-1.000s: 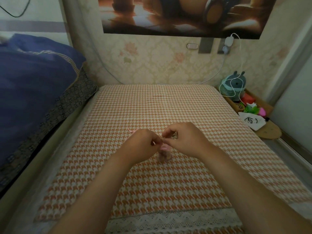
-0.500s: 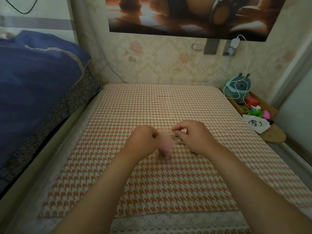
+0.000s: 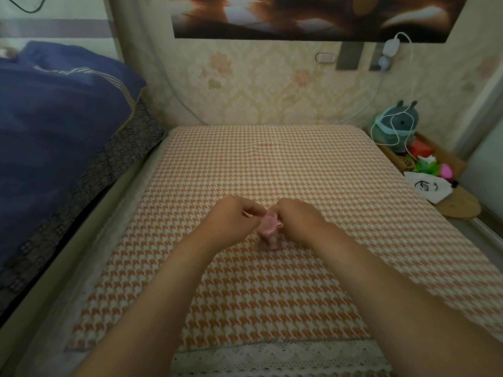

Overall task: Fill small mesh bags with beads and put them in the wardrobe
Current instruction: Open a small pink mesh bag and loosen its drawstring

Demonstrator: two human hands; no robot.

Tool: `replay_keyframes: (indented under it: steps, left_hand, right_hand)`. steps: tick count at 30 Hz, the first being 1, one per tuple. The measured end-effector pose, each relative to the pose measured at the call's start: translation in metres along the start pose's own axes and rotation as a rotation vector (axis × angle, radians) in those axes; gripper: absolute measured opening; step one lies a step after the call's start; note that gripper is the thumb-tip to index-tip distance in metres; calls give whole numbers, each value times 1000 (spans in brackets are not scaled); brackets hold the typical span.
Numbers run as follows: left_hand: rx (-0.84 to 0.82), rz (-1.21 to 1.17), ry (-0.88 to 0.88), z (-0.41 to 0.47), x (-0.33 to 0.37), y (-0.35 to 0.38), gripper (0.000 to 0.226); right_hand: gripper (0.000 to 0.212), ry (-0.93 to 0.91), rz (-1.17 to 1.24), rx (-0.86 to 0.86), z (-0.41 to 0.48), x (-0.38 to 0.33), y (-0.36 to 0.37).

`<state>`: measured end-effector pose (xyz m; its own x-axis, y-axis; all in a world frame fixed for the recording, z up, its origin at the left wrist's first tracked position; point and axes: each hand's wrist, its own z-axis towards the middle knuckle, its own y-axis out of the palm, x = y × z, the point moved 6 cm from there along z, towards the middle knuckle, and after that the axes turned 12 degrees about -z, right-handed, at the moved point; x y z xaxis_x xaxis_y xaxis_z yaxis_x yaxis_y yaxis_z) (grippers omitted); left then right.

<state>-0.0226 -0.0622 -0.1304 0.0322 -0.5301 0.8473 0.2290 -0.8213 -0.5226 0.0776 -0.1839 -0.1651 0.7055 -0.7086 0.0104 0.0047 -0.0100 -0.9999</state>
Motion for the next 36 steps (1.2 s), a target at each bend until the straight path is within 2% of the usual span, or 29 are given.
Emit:
replay_keyframes:
  steps: [3, 8, 13, 16, 21, 24, 29, 33, 34, 36]
  left_hand:
    - [5, -24, 5, 1, 0, 0, 21]
    - [4, -11, 0, 1, -1, 0, 22]
    - [-7, -14, -7, 0, 1, 1, 23]
    - [-8, -45, 0, -1, 2, 3, 23]
    - [3, -125, -47, -5, -1, 5, 23]
    - [19, -129, -63, -7, -2, 4, 21]
    - [21, -152, -89, -5, -4, 3, 23]
    - [-9, -136, -114, 0, -8, 2, 32]
    - [-38, -156, -123, 1, -9, 3, 34]
    - [-116, -227, -154, -1, -13, 7, 41]
  right_hand:
    - [15, 3, 4, 84, 1, 2, -3]
    - [17, 84, 365, 295, -8, 17, -29]
    - [10, 32, 538, 402, -31, 16, -55]
    - [9, -25, 516, 365, -42, 6, -60]
    - [11, -76, 272, 278, -45, -12, -60]
    - [19, -82, 202, 258, -42, -15, -59]
    - [28, -77, 261, 193, -39, -7, -52]
    - [73, -44, 492, 10, -42, 2, -37]
    - [75, -45, 507, -10, -42, 2, -32]
    - [63, -28, 508, 5, -39, 4, -26]
